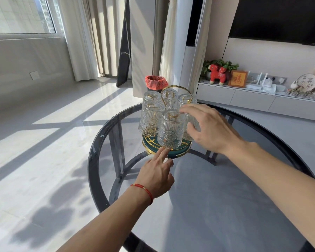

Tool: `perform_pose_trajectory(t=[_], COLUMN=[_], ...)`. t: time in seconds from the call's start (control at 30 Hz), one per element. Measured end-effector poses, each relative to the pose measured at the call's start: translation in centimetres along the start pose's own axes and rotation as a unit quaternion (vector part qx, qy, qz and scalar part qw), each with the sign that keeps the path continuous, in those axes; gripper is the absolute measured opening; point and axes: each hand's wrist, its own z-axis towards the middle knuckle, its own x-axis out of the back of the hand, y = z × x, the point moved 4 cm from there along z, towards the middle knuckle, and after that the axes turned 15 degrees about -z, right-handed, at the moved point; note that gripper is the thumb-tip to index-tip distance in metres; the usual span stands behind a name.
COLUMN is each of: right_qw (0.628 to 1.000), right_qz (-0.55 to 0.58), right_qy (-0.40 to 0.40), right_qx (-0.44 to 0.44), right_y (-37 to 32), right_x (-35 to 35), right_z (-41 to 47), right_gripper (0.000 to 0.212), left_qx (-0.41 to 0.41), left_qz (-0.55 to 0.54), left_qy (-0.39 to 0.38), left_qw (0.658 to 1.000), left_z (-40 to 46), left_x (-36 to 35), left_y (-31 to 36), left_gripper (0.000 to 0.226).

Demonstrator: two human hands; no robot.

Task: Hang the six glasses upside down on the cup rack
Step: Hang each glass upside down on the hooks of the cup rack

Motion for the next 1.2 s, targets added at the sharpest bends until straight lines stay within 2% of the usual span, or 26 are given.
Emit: perform_pose_trajectory(t=[0.07, 0.2, 0.27, 0.43, 0.9, 1.2], right_qw=[0.998, 0.992, 0.989, 0.988, 0.988, 0.988], right_qz=[-0.002, -0.038, -0.039, -0.063, -0.062, -0.100], right_qy=[0.005, -0.071, -0.098, -0.104, -0.101, -0.105], right_qx=[-0.057, -0.101, -0.101, -0.096, -0.100, -0.055], right_y=[1.7, 3.5, 3.6, 4.3, 6.4, 5.6], right_x=[0.1, -1.1, -1.6, -2.3, -2.4, -2.4], right_z=[0.1, 0.0, -0.2, -1.2, -1.8, -1.0], right_gripper=[0.039, 0.056, 0.064, 0.069, 0.071, 0.073], left_qx=[0.001, 0.000, 0.002, 0.000, 0.013, 0.022], left_qz=[0.004, 0.006, 0.007, 0.005, 0.011, 0.012], left_qy=[-0.003, -0.001, -0.003, -0.004, -0.013, -0.023], left_qw=[1.000, 1.000, 1.000, 1.000, 1.000, 0.999], left_z=[0.0, 0.0, -0.1, -0.1, -0.1, 0.0], left_x=[-0.1, 0.0, -0.1, -0.1, -0.1, 0.0], left_y=[0.0, 0.1, 0.1, 0.0, 0.0, 0.1], left_gripper=[0.033, 0.033, 0.034, 0.034, 0.034, 0.034])
